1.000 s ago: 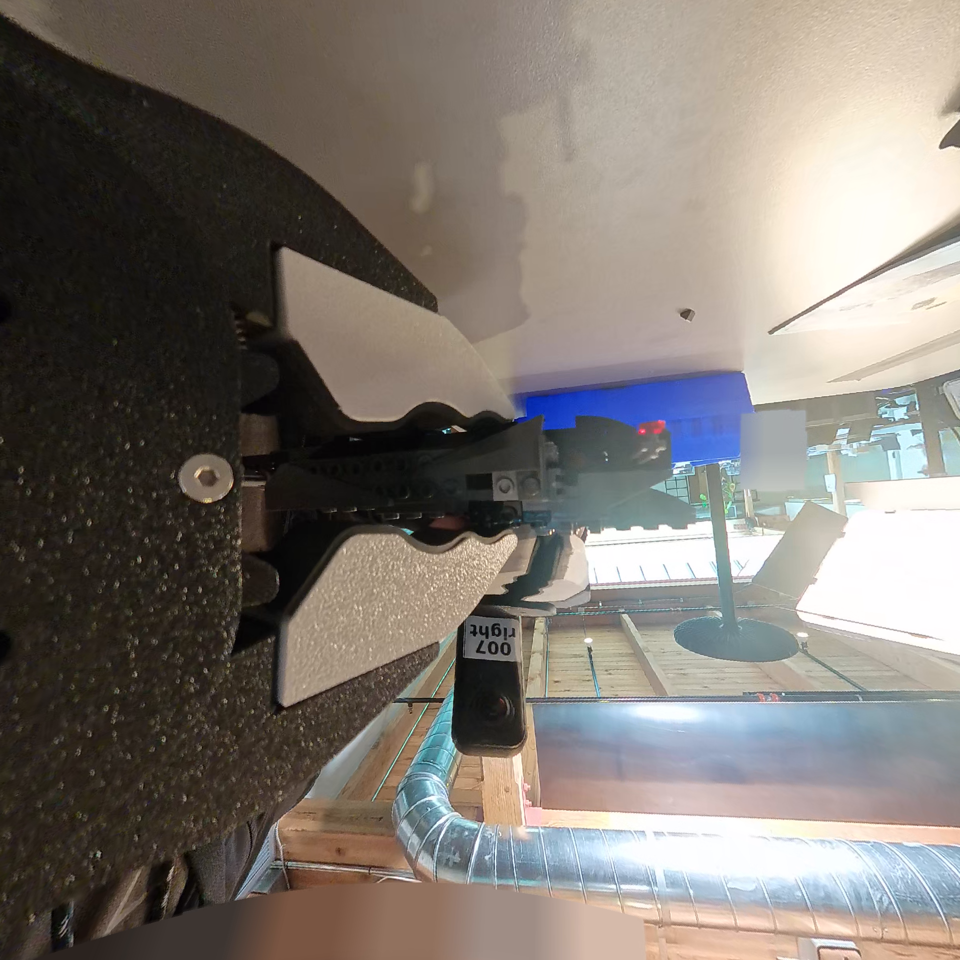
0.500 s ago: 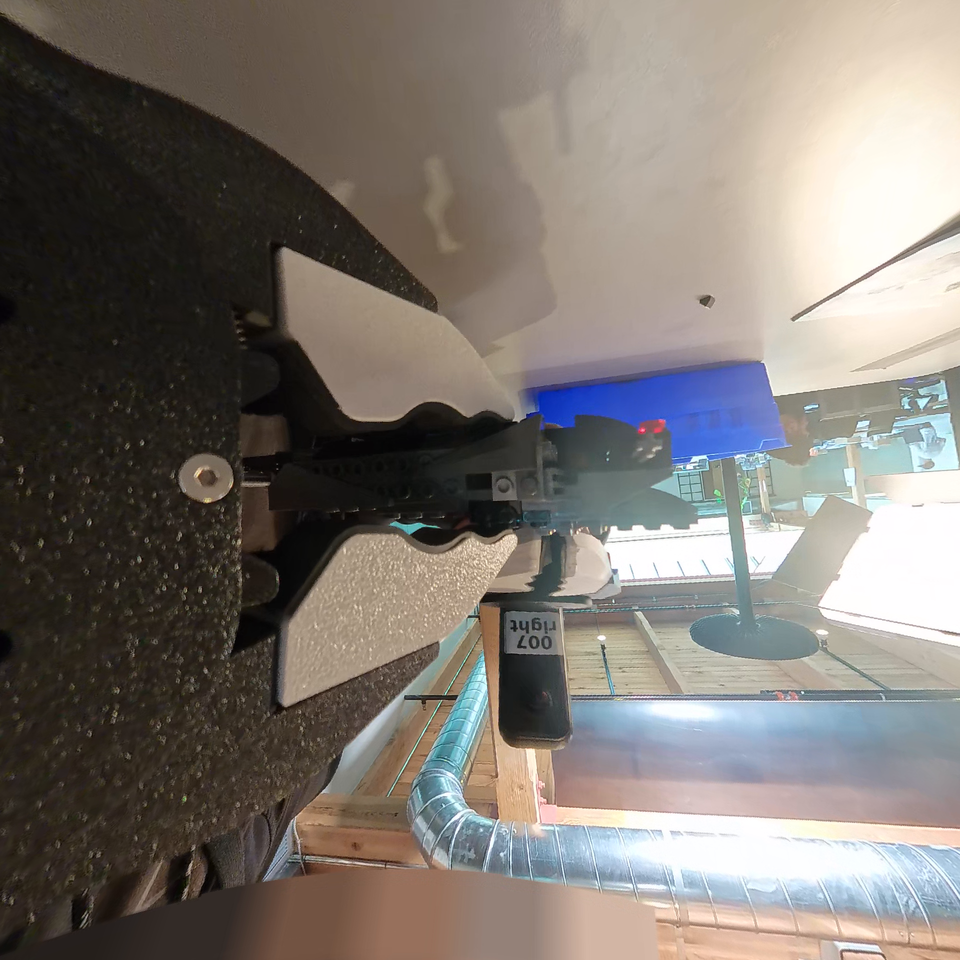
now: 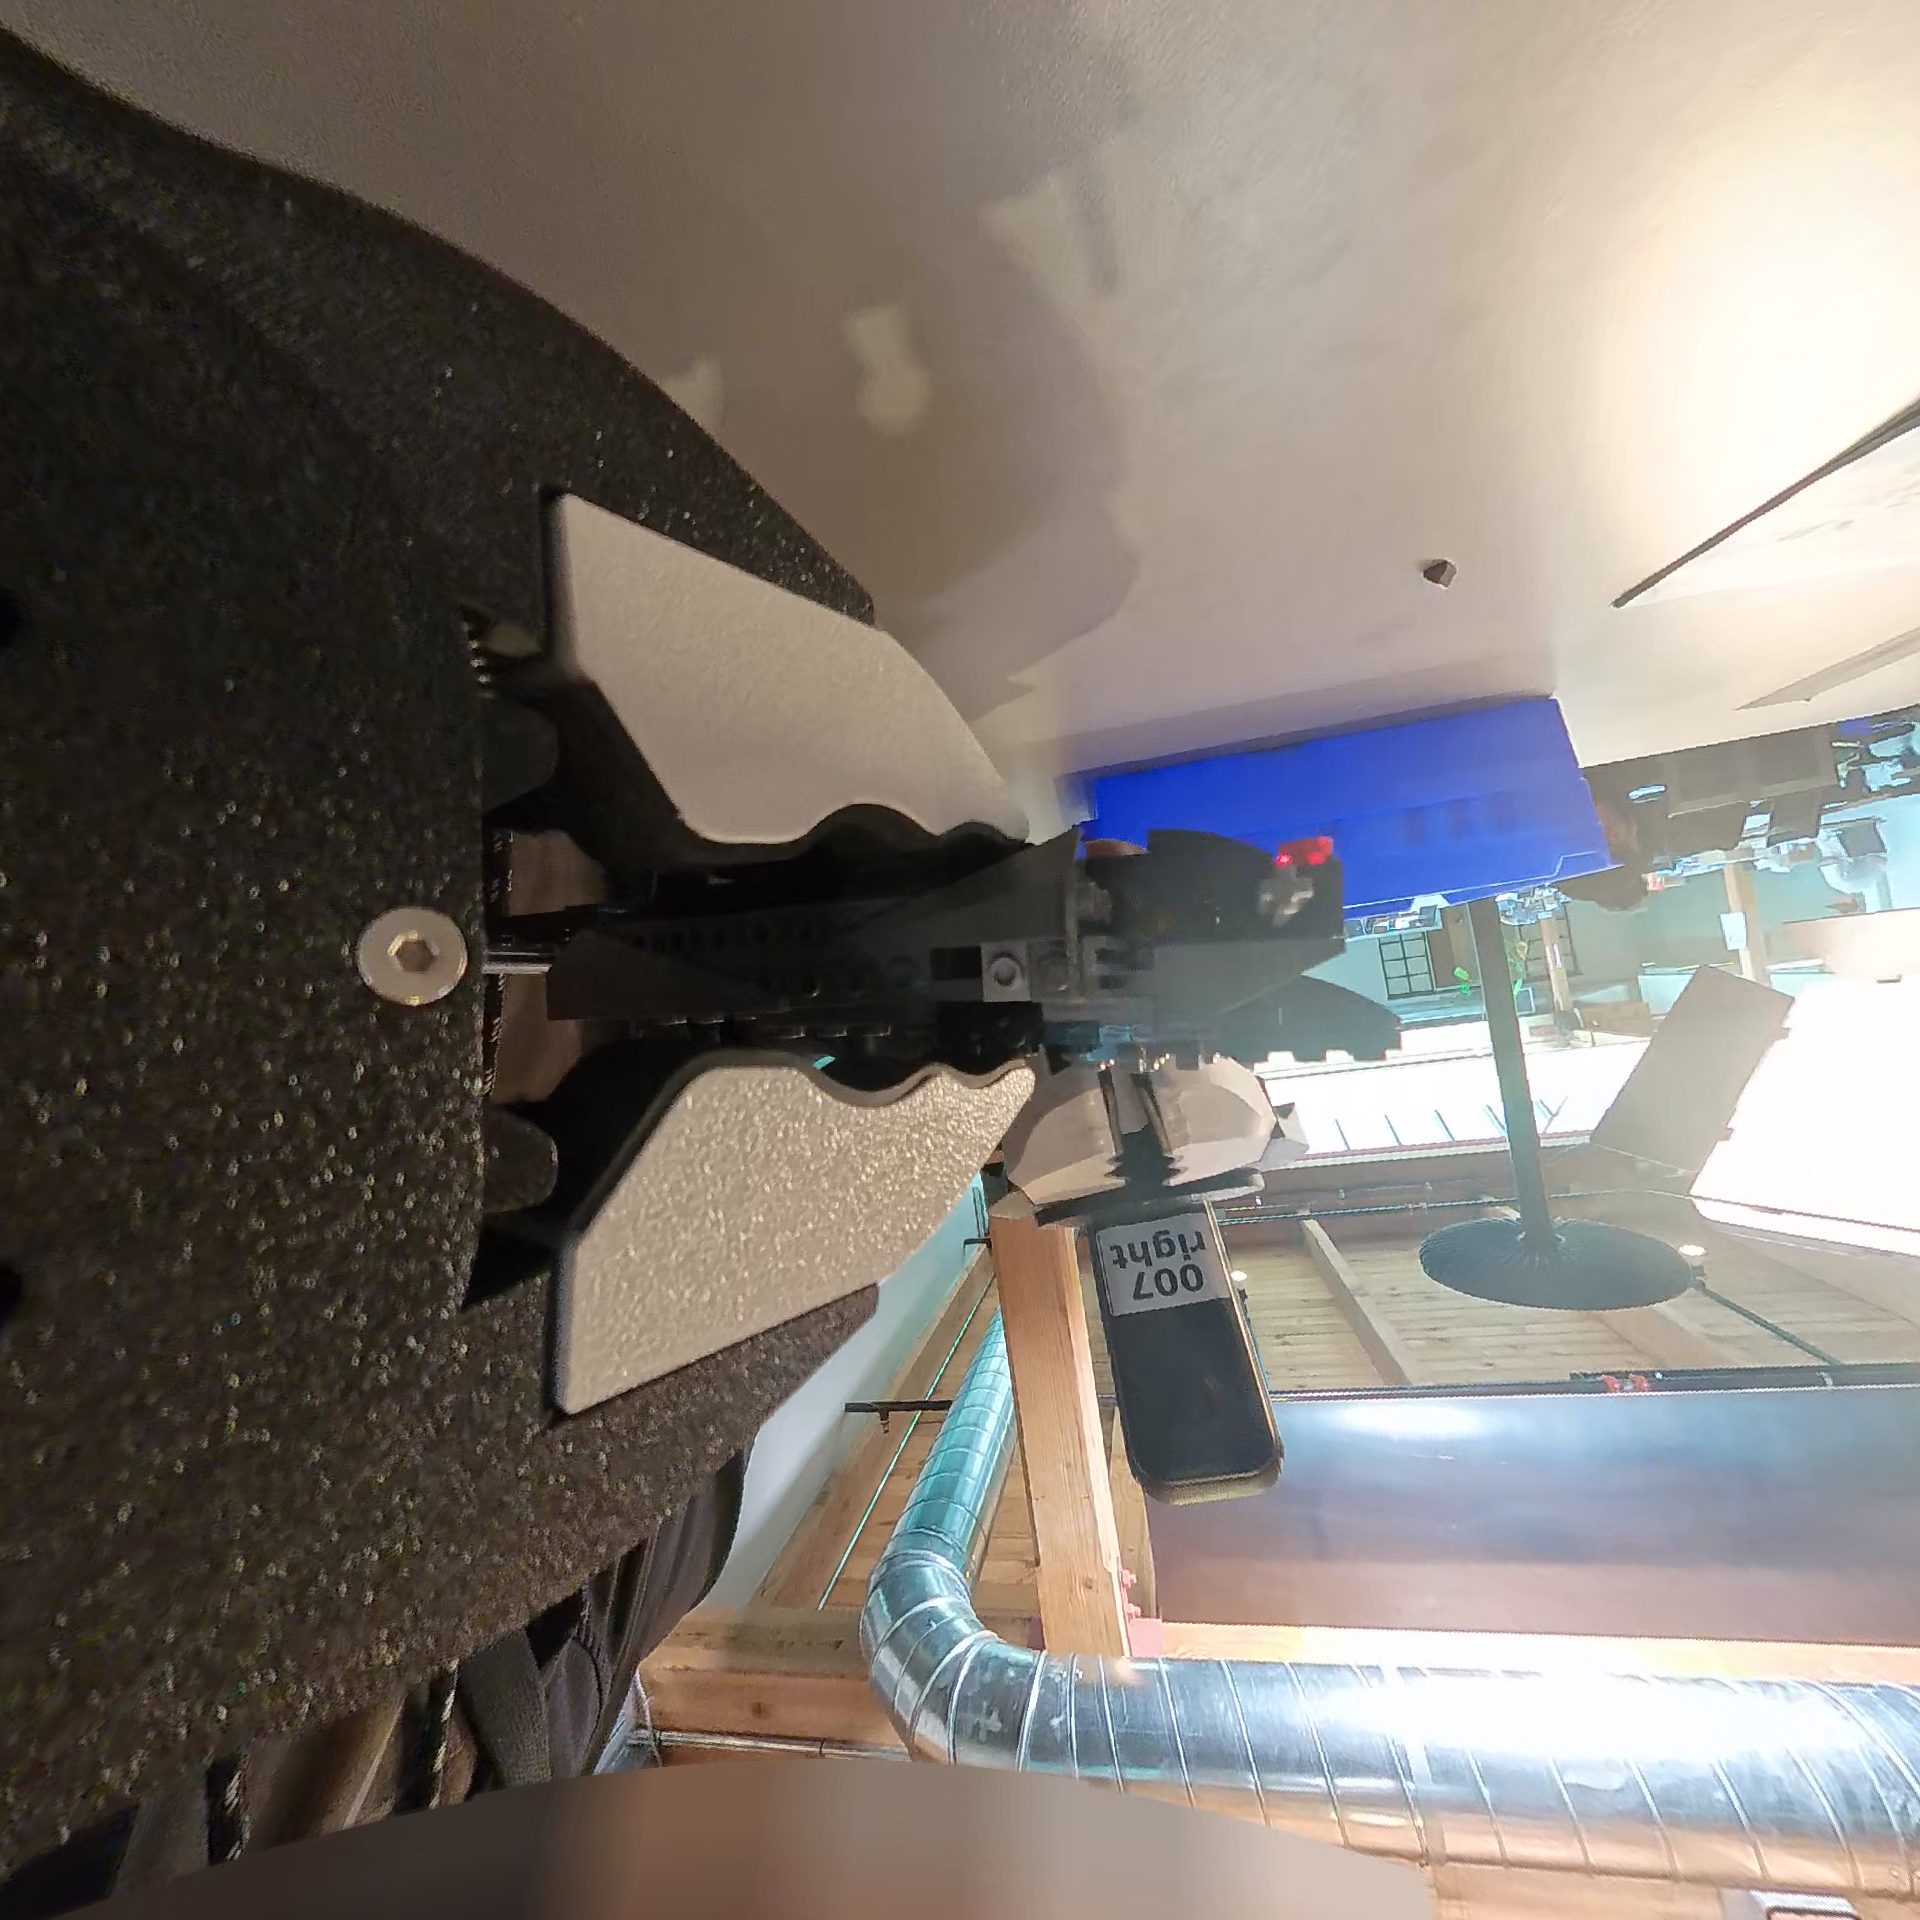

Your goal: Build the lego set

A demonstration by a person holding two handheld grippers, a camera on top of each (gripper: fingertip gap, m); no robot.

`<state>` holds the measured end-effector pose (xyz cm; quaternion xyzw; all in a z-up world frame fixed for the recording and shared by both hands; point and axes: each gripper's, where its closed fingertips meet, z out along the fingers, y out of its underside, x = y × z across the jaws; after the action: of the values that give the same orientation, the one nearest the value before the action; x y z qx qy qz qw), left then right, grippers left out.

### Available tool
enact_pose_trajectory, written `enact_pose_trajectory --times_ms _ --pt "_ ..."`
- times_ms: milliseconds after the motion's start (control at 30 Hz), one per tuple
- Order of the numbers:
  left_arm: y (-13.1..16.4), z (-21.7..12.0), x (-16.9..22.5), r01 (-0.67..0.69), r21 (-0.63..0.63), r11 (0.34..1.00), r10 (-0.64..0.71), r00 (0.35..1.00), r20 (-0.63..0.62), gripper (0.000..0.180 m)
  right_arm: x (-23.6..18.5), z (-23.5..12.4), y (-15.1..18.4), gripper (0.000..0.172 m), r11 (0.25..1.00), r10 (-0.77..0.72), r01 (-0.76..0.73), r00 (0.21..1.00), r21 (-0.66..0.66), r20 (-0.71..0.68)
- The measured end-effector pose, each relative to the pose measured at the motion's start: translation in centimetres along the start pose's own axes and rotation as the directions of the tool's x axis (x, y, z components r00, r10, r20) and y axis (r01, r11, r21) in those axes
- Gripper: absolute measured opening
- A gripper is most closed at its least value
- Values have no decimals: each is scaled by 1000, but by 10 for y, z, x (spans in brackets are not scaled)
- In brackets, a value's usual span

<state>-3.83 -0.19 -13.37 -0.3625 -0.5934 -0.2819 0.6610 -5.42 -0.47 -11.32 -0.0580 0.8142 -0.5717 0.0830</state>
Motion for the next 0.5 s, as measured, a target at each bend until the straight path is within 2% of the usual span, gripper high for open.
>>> enact_pose_trajectory --times_ms 267,500 --pt "3 4 -4 37 -5 999 -37 999 -19 35 -1 0 2 9 1000 6 -6 1000 5 -14" --pt "3 5 -7 55 5 998 -55 998 -19 35 1 -10 -5 13 997 1 5 997 77 -79"
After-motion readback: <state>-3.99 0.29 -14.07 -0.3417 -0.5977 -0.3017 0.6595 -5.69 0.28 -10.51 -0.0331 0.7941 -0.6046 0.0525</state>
